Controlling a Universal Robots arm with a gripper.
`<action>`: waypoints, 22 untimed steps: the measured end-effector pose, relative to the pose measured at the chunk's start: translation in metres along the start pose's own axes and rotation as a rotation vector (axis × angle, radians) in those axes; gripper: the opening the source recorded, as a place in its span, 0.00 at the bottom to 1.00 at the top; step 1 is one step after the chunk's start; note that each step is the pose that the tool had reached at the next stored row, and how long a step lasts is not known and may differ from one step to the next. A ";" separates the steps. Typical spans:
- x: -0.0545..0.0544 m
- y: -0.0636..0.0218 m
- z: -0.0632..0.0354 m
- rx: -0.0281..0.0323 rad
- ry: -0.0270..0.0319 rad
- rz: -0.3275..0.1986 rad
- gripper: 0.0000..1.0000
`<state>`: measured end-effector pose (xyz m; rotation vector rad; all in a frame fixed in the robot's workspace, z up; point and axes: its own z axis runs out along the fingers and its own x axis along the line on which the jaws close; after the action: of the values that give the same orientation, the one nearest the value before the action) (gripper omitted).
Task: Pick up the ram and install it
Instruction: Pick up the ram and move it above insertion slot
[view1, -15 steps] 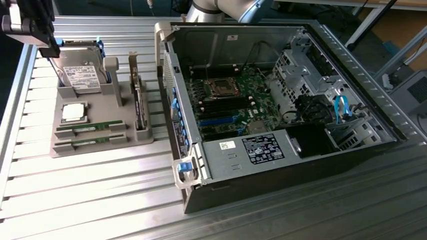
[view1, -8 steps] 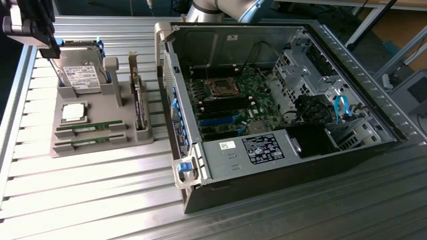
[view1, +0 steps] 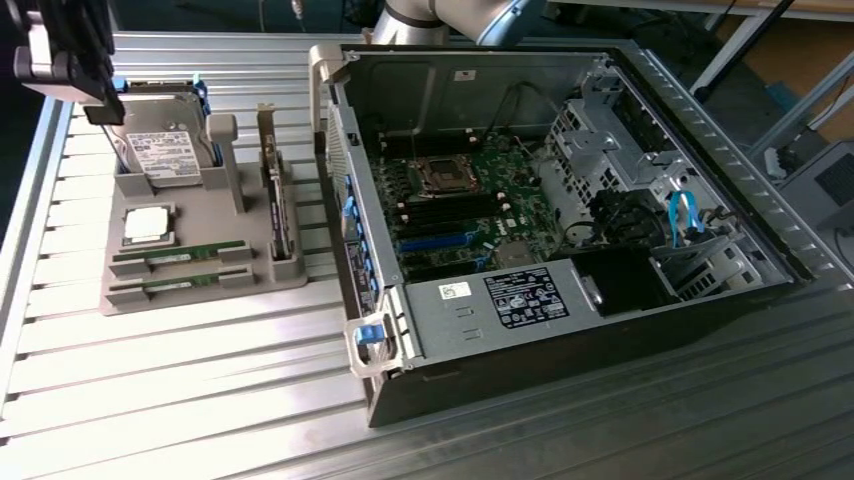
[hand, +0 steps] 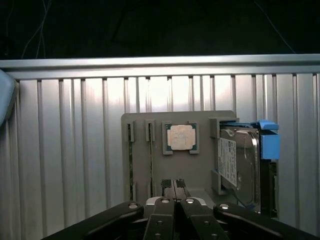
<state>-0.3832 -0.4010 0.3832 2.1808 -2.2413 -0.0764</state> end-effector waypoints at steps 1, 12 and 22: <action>0.000 -0.0001 0.0013 0.0000 0.0000 0.000 0.10; 0.000 -0.0004 0.0081 0.0001 0.0000 0.000 0.10; 0.001 -0.0003 0.0084 0.0002 -0.0002 0.000 0.24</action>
<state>-0.3833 -0.4014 0.3748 2.1811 -2.2415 -0.0763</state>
